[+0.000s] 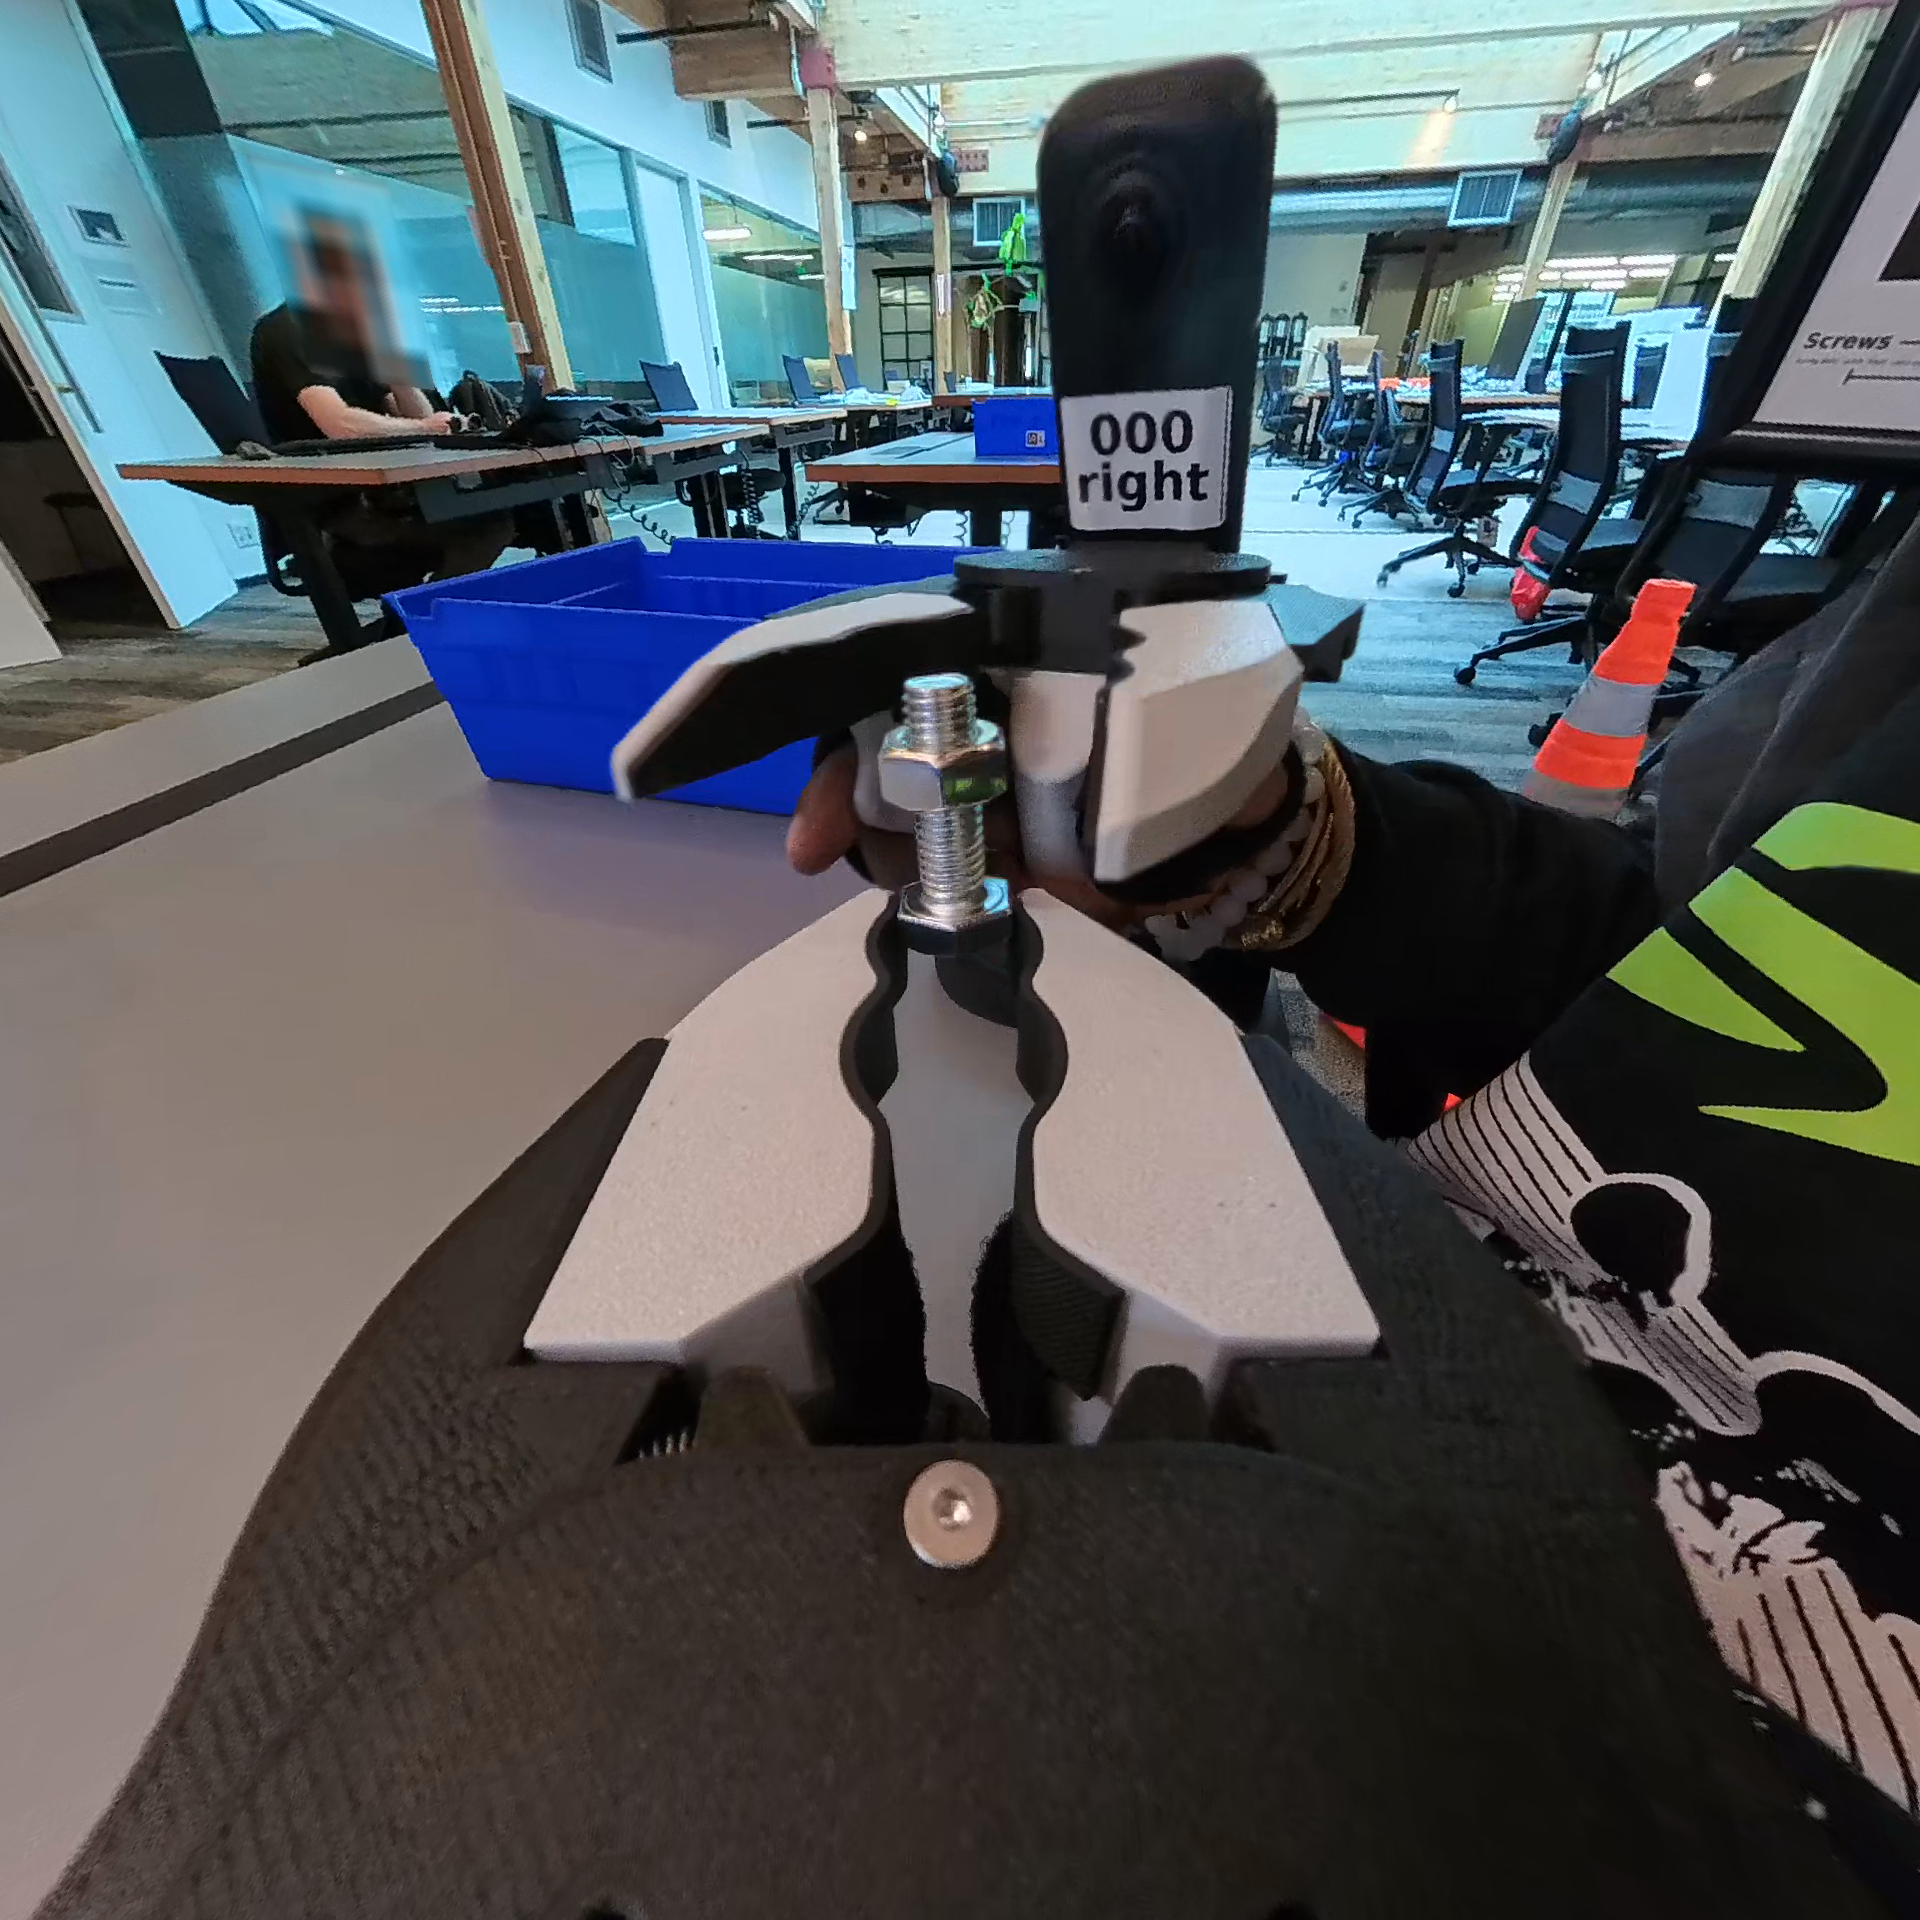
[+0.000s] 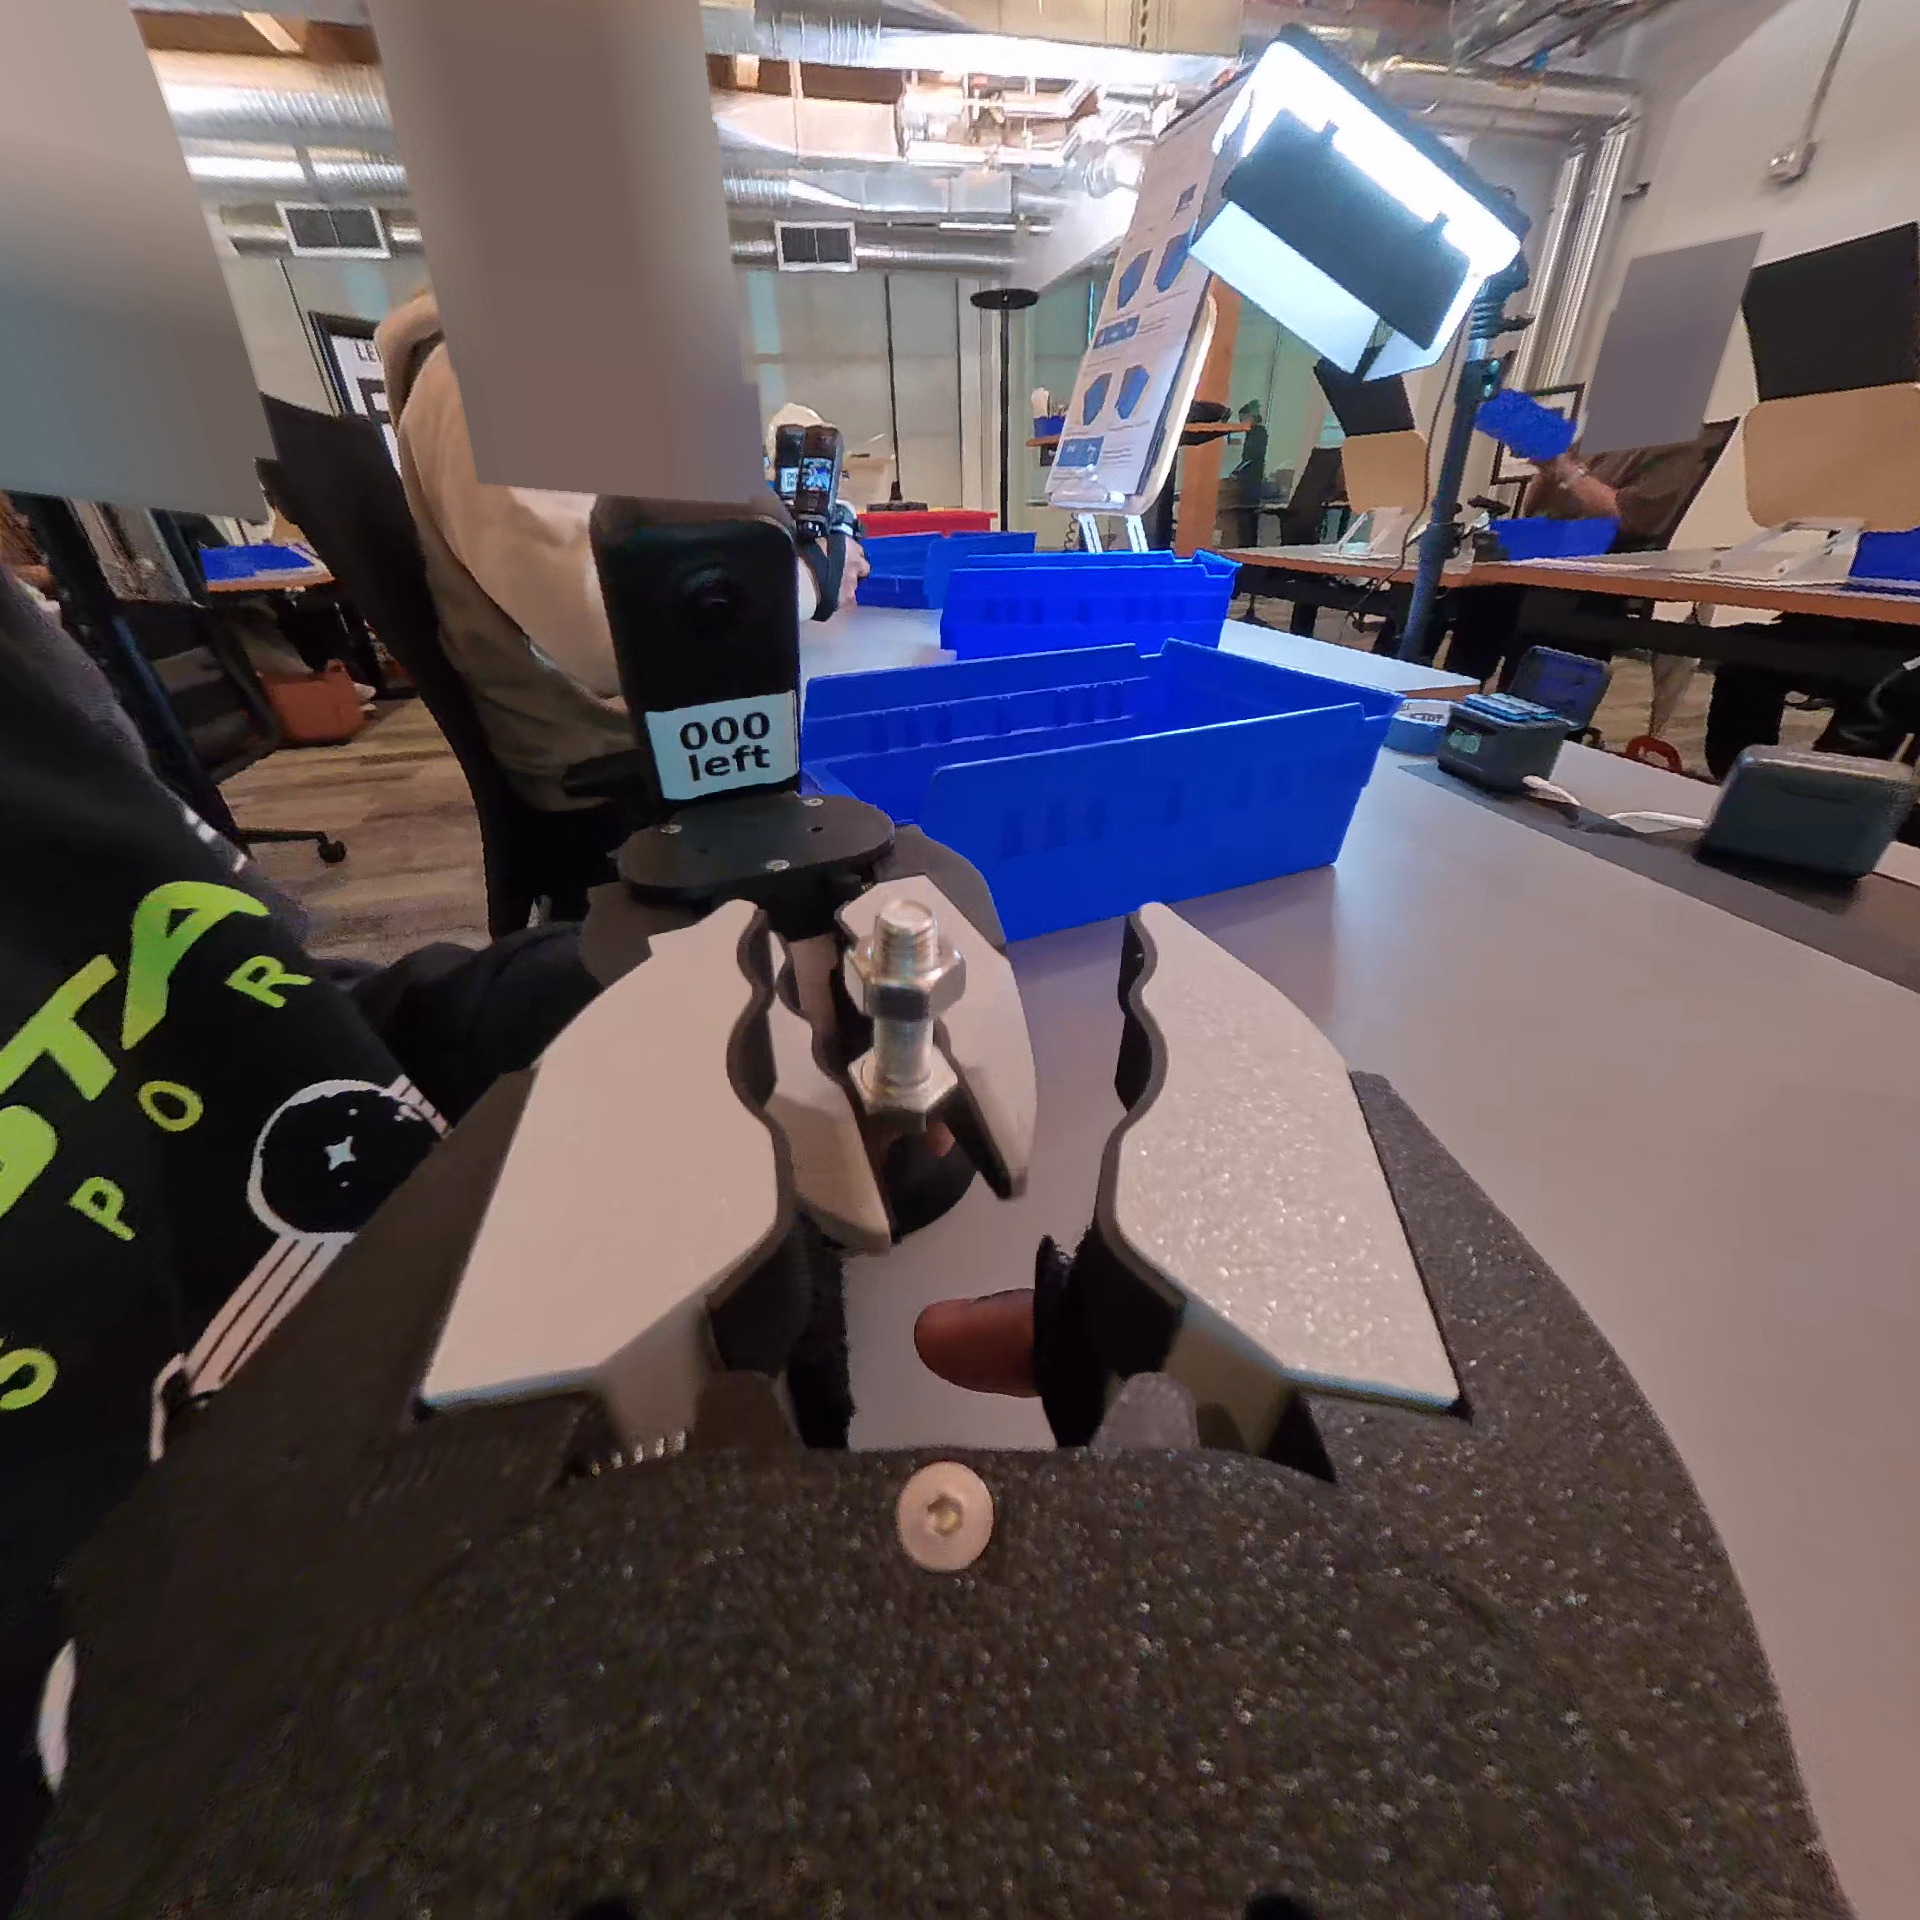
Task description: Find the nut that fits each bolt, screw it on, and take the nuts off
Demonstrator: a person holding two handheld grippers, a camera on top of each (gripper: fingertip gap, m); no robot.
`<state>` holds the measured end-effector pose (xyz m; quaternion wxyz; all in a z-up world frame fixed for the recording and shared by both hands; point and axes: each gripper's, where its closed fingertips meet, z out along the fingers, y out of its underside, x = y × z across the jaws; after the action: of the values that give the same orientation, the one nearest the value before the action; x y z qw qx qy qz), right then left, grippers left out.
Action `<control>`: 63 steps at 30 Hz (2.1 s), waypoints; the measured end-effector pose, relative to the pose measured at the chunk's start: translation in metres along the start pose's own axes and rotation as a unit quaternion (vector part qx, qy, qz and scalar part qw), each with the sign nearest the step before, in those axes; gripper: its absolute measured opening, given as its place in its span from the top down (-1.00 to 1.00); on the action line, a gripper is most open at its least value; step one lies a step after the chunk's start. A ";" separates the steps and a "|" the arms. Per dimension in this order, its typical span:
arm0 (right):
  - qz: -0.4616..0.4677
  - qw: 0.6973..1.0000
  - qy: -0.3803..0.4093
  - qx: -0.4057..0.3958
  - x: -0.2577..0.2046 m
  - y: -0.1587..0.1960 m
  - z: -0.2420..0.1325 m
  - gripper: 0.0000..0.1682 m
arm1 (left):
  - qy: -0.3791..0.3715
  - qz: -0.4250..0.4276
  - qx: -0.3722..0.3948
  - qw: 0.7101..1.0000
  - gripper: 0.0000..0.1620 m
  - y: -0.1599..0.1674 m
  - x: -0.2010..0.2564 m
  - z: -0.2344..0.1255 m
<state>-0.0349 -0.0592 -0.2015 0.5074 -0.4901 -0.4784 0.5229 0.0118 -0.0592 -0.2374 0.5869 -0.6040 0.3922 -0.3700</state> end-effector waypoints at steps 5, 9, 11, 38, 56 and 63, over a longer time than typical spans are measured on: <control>-0.001 1.000 0.006 -0.008 0.002 0.002 0.015 0.26 | 0.001 0.011 -0.009 1.000 0.77 0.002 0.002 0.002; 0.002 1.000 0.018 0.002 0.007 -0.001 0.009 0.31 | 0.003 0.010 -0.001 1.000 0.77 0.000 0.003 0.000; 0.002 1.000 0.021 0.007 0.009 -0.003 0.001 0.28 | 0.003 0.009 -0.001 1.000 0.77 0.000 0.002 0.000; -0.006 1.000 0.001 -0.014 -0.002 0.004 0.019 0.18 | -0.001 -0.006 0.008 1.000 0.77 -0.002 -0.001 -0.001; 0.020 0.999 0.028 0.011 0.012 -0.004 -0.007 0.31 | 0.005 -0.011 0.020 1.000 0.77 -0.005 -0.001 -0.004; 0.019 0.997 0.066 0.020 0.025 -0.006 -0.033 0.61 | 0.005 -0.020 0.028 0.999 0.77 -0.007 -0.002 -0.006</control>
<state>-0.0021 -0.0340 -0.1979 0.5377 -0.5219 -0.4241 0.5086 0.0058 -0.0598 -0.2306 0.5941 -0.5931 0.3723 -0.3958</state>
